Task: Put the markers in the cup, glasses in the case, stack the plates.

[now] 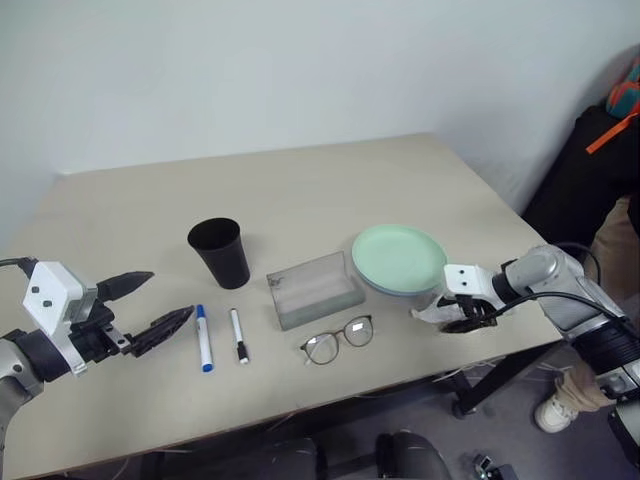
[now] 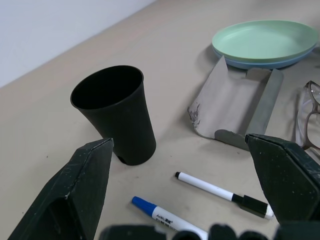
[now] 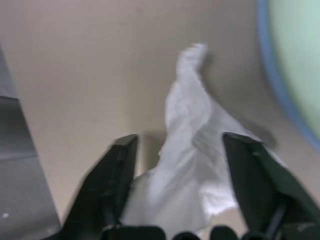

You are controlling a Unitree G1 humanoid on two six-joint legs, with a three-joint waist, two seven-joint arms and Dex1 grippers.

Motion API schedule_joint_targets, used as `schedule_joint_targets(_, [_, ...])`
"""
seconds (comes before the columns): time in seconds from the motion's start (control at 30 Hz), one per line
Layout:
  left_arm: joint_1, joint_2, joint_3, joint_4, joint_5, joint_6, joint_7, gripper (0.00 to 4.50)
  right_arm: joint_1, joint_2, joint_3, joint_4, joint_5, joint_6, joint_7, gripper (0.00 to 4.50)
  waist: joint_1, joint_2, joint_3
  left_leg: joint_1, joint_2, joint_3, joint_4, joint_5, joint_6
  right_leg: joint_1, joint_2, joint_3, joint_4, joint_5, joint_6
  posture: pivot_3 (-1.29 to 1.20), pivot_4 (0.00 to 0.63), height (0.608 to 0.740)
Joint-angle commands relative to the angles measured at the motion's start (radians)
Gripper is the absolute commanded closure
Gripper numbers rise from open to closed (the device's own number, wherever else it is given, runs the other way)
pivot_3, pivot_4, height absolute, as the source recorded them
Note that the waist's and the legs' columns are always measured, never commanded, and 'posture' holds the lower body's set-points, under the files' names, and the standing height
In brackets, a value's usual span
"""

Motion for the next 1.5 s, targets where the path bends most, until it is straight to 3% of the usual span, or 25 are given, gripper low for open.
schedule_joint_targets(0.03, [-0.009, 0.002, 0.013, -0.025, -0.008, -0.012, 0.007, 0.00, -0.033, -0.003, -0.017, 0.015, -0.013, -0.037, 0.007, 3.04, 0.000, 0.000, 0.000, 0.000, 0.000, 0.000, 0.000, 0.000, 0.000, 0.000, 0.000, 0.000, 0.000, 0.000, 0.000, 0.00, 0.000, 0.737])
schedule_joint_targets(0.17, [-0.012, 0.002, 0.011, -0.025, -0.007, -0.012, 0.008, 0.00, -0.046, 0.000, -0.018, 0.031, -0.018, -0.062, 0.023, 4.47, 0.000, 0.000, 0.000, 0.000, 0.000, 0.000, 0.000, 0.000, 0.000, 0.000, 0.000, 0.000, 0.000, 0.000, 0.000, 0.00, 0.000, 0.737])
schedule_joint_targets(0.33, [-0.011, 0.003, 0.012, -0.029, -0.008, -0.010, 0.009, 0.00, -0.050, -0.018, -0.019, 0.014, 0.012, -0.100, 0.108, 4.47, 0.000, 0.000, 0.000, 0.000, 0.000, 0.000, 0.000, 0.000, 0.000, 0.000, 0.000, 0.000, 0.000, 0.000, 0.000, 0.00, 0.000, 0.737])
schedule_joint_targets(0.5, [-0.012, 0.007, 0.015, -0.028, -0.009, -0.008, 0.006, 0.00, -0.114, -0.020, -0.069, -0.080, 0.215, 0.009, 0.237, 4.47, -0.001, 0.001, 0.001, 0.000, 0.000, 0.000, 0.000, 0.000, 0.000, 0.000, 0.000, 0.000, 0.001, 0.000, 0.000, 0.00, 0.000, 0.737])
schedule_joint_targets(0.67, [-0.024, 0.014, -0.001, -0.024, -0.016, 0.001, -0.001, 0.00, -0.260, 0.102, -0.151, -0.018, 0.331, 0.141, 0.196, 4.47, -0.004, 0.001, 0.001, 0.001, 0.001, 0.001, 0.000, 0.000, 0.000, 0.000, 0.000, 0.000, 0.001, 0.000, 0.000, 0.00, 0.000, 0.737])
schedule_joint_targets(0.77, [-0.030, 0.021, -0.021, -0.027, -0.013, 0.005, -0.010, 0.00, -0.332, 0.158, -0.141, 0.088, 0.279, 0.119, 0.142, 4.47, 0.000, 0.001, 0.000, 0.001, 0.002, 0.000, 0.000, 0.001, -0.001, 0.000, 0.001, -0.002, 0.001, 0.000, 0.000, 0.00, 0.000, 0.737])
schedule_joint_targets(0.9, [-0.045, 0.019, -0.047, -0.039, -0.024, 0.018, -0.009, 0.00, -0.403, 0.245, -0.093, 0.347, 0.124, -0.039, -0.043, 4.47, 0.002, 0.000, 0.000, 0.000, 0.002, 0.000, 0.000, 0.001, -0.001, 0.000, 0.000, -0.003, 0.001, 0.000, -0.001, 0.00, 0.000, 0.737])
schedule_joint_targets(1.13, [-0.068, 0.019, -0.074, -0.040, -0.017, 0.018, -0.012, 0.00, -0.445, 0.305, -0.055, 0.614, -0.005, -0.225, -0.140, 4.47, -0.004, 0.000, 0.000, -0.001, -0.004, 0.001, -0.002, 0.000, -0.002, -0.002, 0.001, 0.001, 0.002, 0.003, 0.000, 0.00, 0.000, 0.737])
schedule_joint_targets(1.23, [-0.081, 0.026, -0.089, -0.040, -0.020, 0.023, -0.016, 0.00, -0.462, 0.324, -0.063, 0.670, -0.020, -0.262, -0.148, 3.82, -0.009, 0.000, 0.000, 0.000, -0.006, 0.001, -0.002, 0.000, -0.003, -0.002, 0.003, 0.001, 0.003, 0.004, 0.000, 0.00, 0.000, 0.737])
schedule_joint_targets(1.4, [-0.105, 0.036, -0.125, -0.049, -0.017, 0.029, -0.024, 0.00, -0.482, 0.313, -0.090, 0.672, -0.001, -0.312, -0.095, 2.11, -0.015, 0.001, 0.000, 0.001, -0.004, 0.000, -0.002, 0.001, -0.006, -0.001, 0.005, 0.001, 0.004, 0.004, 0.000, 0.00, 0.000, 0.737])
schedule_joint_targets(1.5, [-0.109, 0.037, -0.144, -0.055, -0.017, 0.033, -0.027, 0.00, -0.485, 0.288, -0.141, 0.590, 0.086, -0.250, 0.053, 2.11, -0.017, 0.001, 0.000, 0.001, -0.004, -0.001, -0.001, 0.002, -0.006, -0.001, 0.005, 0.001, 0.005, 0.004, 0.000, 0.00, 0.000, 0.737])
